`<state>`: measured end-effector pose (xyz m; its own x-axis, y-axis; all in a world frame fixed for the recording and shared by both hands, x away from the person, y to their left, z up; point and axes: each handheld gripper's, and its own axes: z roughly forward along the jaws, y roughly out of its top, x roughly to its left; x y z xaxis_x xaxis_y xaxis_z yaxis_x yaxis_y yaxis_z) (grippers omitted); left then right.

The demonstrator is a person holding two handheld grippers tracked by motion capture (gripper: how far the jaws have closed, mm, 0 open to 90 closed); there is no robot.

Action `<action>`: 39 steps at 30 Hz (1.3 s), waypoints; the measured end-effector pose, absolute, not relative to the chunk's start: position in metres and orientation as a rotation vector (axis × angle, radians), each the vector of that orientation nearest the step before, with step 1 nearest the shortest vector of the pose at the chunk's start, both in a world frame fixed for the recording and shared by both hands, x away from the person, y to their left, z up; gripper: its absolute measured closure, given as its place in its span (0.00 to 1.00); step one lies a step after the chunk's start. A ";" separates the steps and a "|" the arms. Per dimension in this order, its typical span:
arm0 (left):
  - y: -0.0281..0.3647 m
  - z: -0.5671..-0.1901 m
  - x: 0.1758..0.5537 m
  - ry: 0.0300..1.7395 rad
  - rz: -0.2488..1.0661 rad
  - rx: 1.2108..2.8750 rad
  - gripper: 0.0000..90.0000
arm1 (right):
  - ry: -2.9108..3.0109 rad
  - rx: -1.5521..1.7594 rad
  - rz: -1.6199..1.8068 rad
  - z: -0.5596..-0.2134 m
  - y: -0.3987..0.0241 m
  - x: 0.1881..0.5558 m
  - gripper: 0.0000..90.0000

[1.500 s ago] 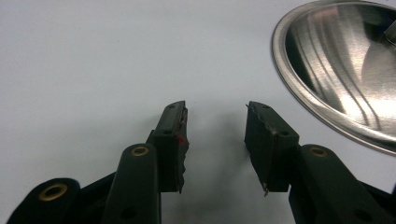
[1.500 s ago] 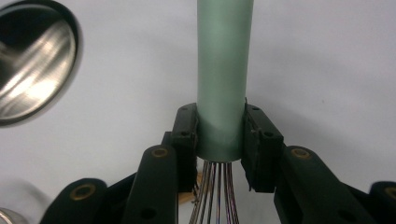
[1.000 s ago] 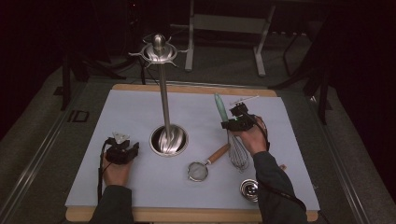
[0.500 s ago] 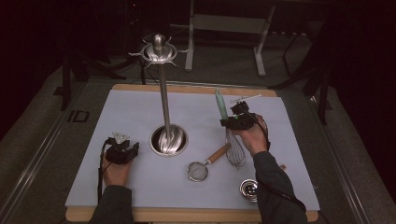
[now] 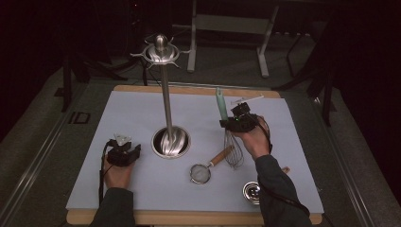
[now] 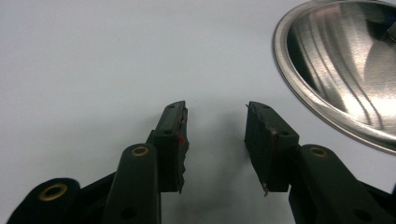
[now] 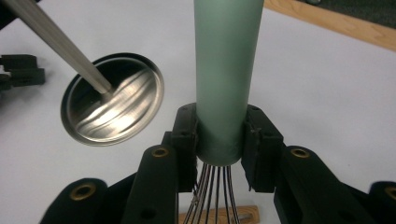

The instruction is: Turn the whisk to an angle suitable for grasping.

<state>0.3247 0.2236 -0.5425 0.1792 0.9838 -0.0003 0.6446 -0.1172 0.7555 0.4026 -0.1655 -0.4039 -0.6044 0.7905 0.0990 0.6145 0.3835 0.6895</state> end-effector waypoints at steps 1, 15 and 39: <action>0.224 -0.542 0.325 1.532 0.701 1.839 0.65 | 2.396 1.239 1.040 -0.402 -0.165 0.402 0.77; 0.224 -0.542 0.324 1.529 0.707 1.832 0.65 | 2.361 1.138 1.124 -0.384 -0.162 0.381 0.77; 0.224 -0.542 0.324 1.528 0.704 1.826 0.65 | 2.328 0.949 1.203 -0.352 -0.142 0.354 0.77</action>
